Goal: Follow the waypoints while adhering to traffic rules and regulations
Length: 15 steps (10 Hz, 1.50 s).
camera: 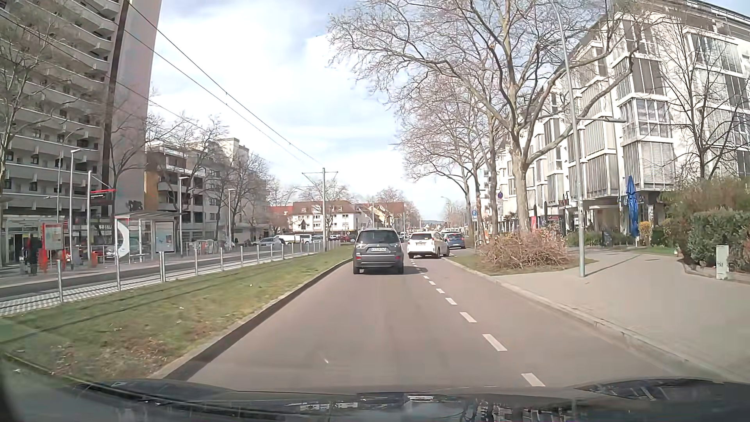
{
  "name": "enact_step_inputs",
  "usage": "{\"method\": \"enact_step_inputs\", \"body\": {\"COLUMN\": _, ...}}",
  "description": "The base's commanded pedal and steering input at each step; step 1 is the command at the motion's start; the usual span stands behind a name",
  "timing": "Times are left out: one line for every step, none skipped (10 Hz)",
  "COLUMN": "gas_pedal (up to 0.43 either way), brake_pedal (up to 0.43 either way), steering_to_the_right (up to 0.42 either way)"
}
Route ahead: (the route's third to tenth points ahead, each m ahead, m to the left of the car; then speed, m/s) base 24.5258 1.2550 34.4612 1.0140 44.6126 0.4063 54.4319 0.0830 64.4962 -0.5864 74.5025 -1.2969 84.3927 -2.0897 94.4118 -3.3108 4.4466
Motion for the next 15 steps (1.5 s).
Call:
{"method": "enact_step_inputs", "body": {"gas_pedal": 0.260, "brake_pedal": 0.000, "steering_to_the_right": 0.000}}
{"method": "enact_step_inputs", "body": {"gas_pedal": 0.260, "brake_pedal": 0.000, "steering_to_the_right": 0.000}}
{"method": "enact_step_inputs", "body": {"gas_pedal": 0.268, "brake_pedal": 0.000, "steering_to_the_right": 0.000}}
{"method": "enact_step_inputs", "body": {"gas_pedal": 0.268, "brake_pedal": 0.000, "steering_to_the_right": 0.000}}
{"method": "enact_step_inputs", "body": {"gas_pedal": 0.268, "brake_pedal": 0.000, "steering_to_the_right": 0.000}}
{"method": "enact_step_inputs", "body": {"gas_pedal": 0.268, "brake_pedal": 0.000, "steering_to_the_right": 0.000}}
{"method": "enact_step_inputs", "body": {"gas_pedal": 0.268, "brake_pedal": 0.000, "steering_to_the_right": 0.000}}
{"method": "enact_step_inputs", "body": {"gas_pedal": 0.268, "brake_pedal": 0.000, "steering_to_the_right": 0.000}}
{"method": "enact_step_inputs", "body": {"gas_pedal": 0.268, "brake_pedal": 0.000, "steering_to_the_right": -0.002}}
{"method": "enact_step_inputs", "body": {"gas_pedal": 0.268, "brake_pedal": 0.000, "steering_to_the_right": -0.011}}
{"method": "enact_step_inputs", "body": {"gas_pedal": 0.268, "brake_pedal": 0.000, "steering_to_the_right": -0.019}}
{"method": "enact_step_inputs", "body": {"gas_pedal": 0.268, "brake_pedal": 0.000, "steering_to_the_right": -0.020}}
{"method": "enact_step_inputs", "body": {"gas_pedal": 0.268, "brake_pedal": 0.000, "steering_to_the_right": -0.017}}
{"method": "enact_step_inputs", "body": {"gas_pedal": 0.268, "brake_pedal": 0.000, "steering_to_the_right": -0.012}}
{"method": "enact_step_inputs", "body": {"gas_pedal": 0.268, "brake_pedal": 0.000, "steering_to_the_right": -0.005}}
